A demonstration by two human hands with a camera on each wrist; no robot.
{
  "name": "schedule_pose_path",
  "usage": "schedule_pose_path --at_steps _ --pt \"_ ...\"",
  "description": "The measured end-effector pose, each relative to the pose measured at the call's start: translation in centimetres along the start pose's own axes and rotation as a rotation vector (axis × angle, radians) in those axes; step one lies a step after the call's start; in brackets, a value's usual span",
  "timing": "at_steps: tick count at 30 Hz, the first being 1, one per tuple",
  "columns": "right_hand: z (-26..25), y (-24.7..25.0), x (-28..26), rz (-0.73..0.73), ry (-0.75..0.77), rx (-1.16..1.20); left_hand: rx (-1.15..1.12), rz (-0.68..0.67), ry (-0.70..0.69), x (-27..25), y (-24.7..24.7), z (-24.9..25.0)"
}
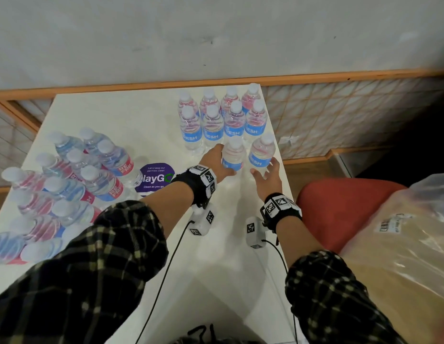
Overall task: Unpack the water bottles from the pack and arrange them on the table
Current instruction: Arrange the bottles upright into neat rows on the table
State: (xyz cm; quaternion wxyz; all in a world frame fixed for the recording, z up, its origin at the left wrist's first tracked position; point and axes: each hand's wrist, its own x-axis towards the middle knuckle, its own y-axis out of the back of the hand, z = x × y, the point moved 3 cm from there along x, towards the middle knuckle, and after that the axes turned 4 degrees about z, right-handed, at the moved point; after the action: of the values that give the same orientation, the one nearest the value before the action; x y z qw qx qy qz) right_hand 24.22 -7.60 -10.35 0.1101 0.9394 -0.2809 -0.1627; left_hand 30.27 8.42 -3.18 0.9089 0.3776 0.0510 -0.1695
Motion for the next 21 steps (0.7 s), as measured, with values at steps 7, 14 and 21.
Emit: schedule_pose_path --at_steps 7,14,21 --pt "0.7 -0.6 1.5 0.045 -0.006 -0.114 -0.033 0.075 0.108 1.6 -1.4 -0.2" --pt "0.8 -0.1 2.6 0.04 0.008 -0.154 -0.006 0.005 0.122 2.7 -2.5 -0.4" --pt "0.5 0.1 2.9 0.009 0.034 -0.24 0.047 -0.021 0.174 3.4 -2.7 -1.1"
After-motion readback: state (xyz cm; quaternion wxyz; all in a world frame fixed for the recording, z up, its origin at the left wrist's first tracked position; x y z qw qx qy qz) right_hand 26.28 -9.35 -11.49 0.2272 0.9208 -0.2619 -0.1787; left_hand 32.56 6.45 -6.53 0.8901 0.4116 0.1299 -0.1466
